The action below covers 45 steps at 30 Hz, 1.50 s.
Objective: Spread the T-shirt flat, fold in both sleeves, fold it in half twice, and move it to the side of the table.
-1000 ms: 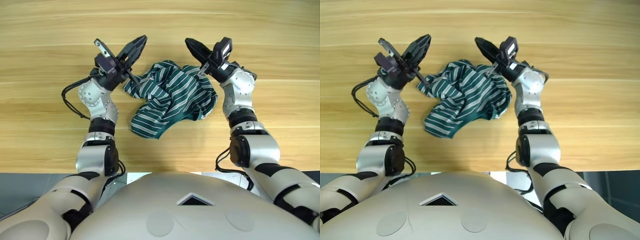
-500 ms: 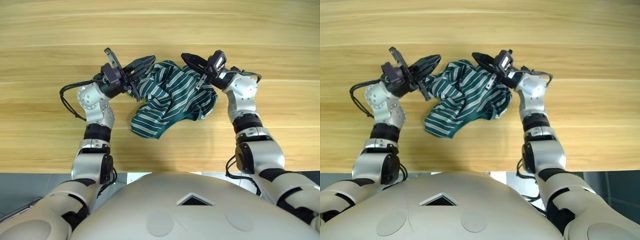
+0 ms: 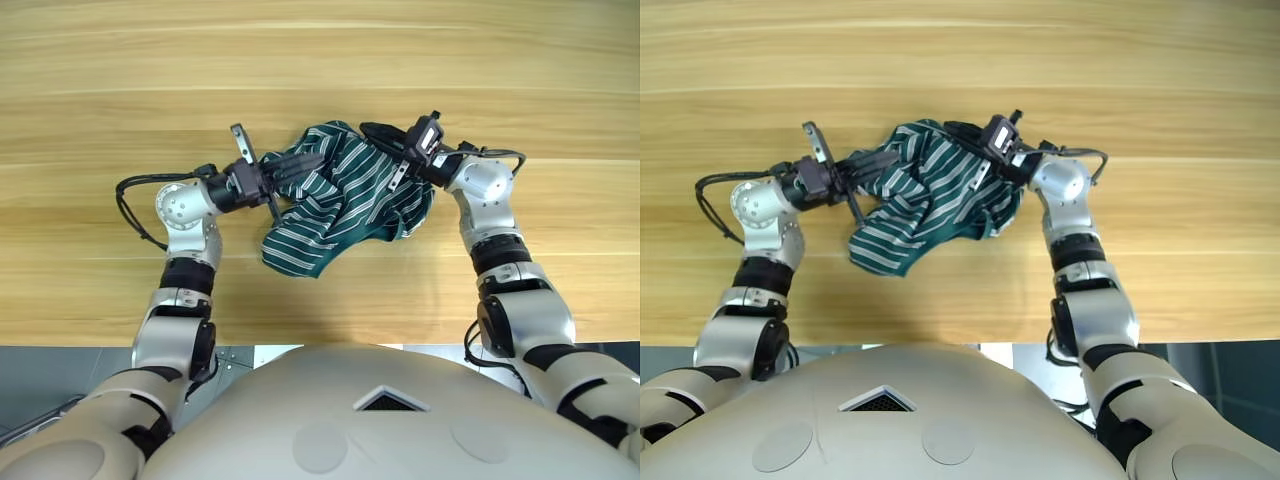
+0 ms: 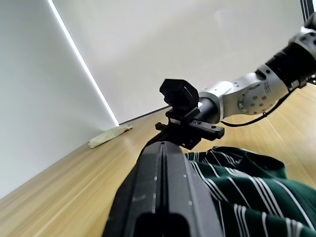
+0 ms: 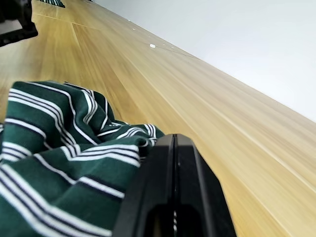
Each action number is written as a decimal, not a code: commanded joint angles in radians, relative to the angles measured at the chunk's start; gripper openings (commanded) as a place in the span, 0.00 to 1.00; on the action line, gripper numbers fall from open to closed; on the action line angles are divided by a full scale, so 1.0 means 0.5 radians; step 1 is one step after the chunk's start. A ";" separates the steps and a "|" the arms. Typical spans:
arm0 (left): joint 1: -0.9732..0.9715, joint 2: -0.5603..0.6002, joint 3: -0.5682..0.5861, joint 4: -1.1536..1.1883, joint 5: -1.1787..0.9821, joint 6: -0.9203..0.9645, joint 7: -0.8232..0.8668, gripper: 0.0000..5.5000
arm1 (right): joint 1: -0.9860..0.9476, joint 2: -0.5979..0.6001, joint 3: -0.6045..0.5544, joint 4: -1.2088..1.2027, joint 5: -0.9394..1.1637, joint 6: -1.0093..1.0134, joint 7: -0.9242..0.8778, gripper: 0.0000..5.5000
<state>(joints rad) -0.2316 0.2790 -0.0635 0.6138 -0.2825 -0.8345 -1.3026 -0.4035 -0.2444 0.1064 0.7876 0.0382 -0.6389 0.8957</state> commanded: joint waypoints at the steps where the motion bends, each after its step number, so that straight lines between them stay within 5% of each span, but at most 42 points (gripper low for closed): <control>1: 0.102 0.195 -0.089 -0.100 0.106 -0.064 -0.049 0.00 | 0.073 -0.193 0.010 -0.104 -0.051 -0.062 0.033 0.01; 15: 0.178 0.287 -0.212 -0.277 0.005 -0.069 0.041 0.00 | 0.295 -0.405 -0.008 -0.486 0.160 -0.011 0.147 0.01; 24: 0.135 0.449 -0.332 -0.127 0.472 -0.199 0.200 0.00 | 0.297 -0.538 0.154 -0.342 -0.142 -0.015 0.107 0.01; 34: -0.257 0.717 -0.721 0.313 1.941 -0.069 1.198 0.00 | 0.015 -0.406 0.530 0.210 -0.930 0.121 -0.593 0.01; 45: -0.486 0.839 -1.036 0.526 2.236 -0.020 1.655 0.00 | -0.015 -0.590 0.626 0.440 -1.040 0.185 -0.856 0.01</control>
<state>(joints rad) -0.5158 0.6695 -0.5307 0.8093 0.7546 -0.9048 -0.4647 -0.4755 -0.4983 0.4017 0.9402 -0.4446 -0.6184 0.4447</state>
